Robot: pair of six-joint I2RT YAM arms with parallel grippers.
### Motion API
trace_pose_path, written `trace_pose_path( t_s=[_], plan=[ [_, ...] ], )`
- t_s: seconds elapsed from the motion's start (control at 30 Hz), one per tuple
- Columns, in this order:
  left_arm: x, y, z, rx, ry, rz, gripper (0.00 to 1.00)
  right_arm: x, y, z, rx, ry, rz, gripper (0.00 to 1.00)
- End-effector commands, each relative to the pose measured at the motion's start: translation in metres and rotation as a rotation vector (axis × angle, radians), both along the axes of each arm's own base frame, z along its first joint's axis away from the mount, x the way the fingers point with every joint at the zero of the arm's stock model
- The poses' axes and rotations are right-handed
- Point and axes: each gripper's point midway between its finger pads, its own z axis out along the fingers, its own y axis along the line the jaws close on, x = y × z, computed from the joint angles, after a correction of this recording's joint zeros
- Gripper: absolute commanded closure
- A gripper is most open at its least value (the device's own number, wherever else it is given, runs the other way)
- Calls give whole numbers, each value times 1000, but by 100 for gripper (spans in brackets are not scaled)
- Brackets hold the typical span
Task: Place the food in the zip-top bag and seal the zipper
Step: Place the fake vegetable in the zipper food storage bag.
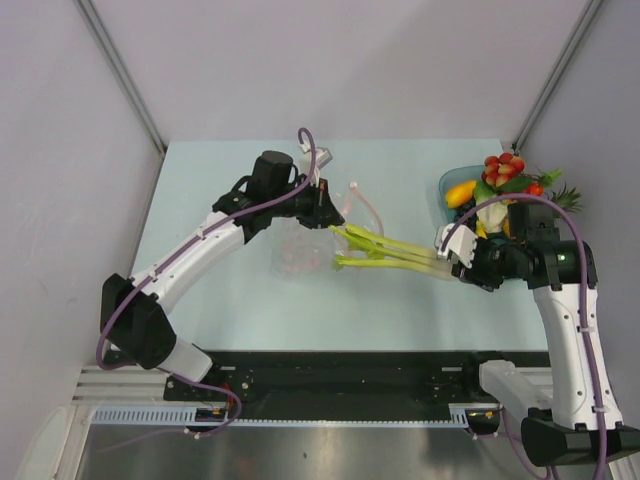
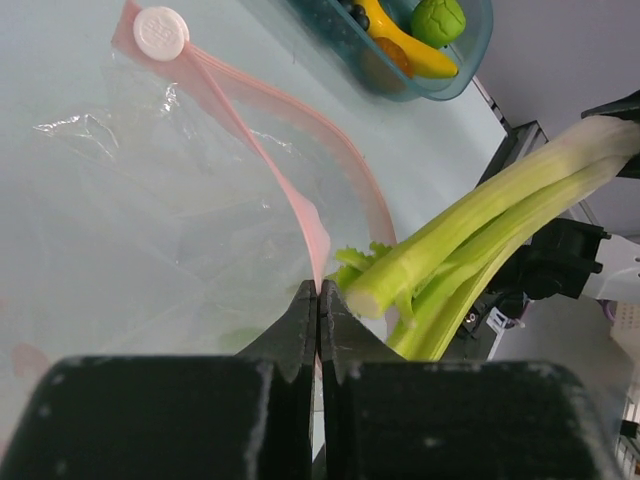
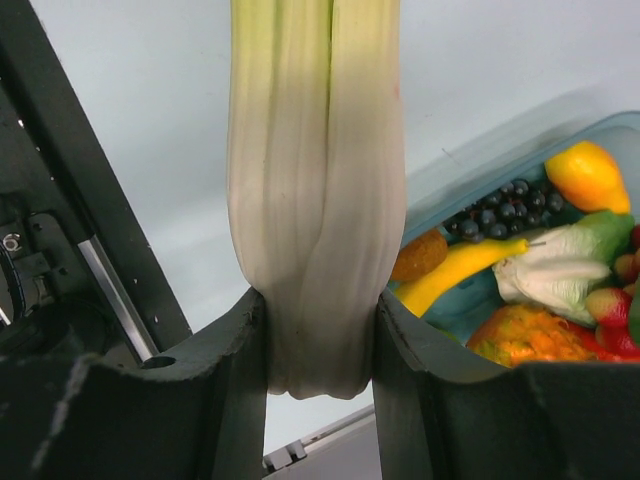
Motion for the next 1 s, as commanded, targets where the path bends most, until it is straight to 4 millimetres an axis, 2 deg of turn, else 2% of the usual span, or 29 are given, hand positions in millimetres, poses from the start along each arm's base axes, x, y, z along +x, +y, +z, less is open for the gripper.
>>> trace_pose_path(
  t_s=[0.0,0.2,0.43,0.57,0.97],
  plan=[
    [-2,10,14,8,-88,-23,100,-3,-9,6,6,-24,-45,100],
    [-6,22,-1,86,-188,-81,100,1,-7,7,44,5,-56,100],
    [-14,15,1,57,-167,-130,100,12,5,7,64,33,-28,100],
    [-25,12,0,57,-163,-185,100,22,10,7,79,32,-18,100],
    [-38,31,-31,181,-221,-268,100,34,4,5,47,26,21,100]
  ],
)
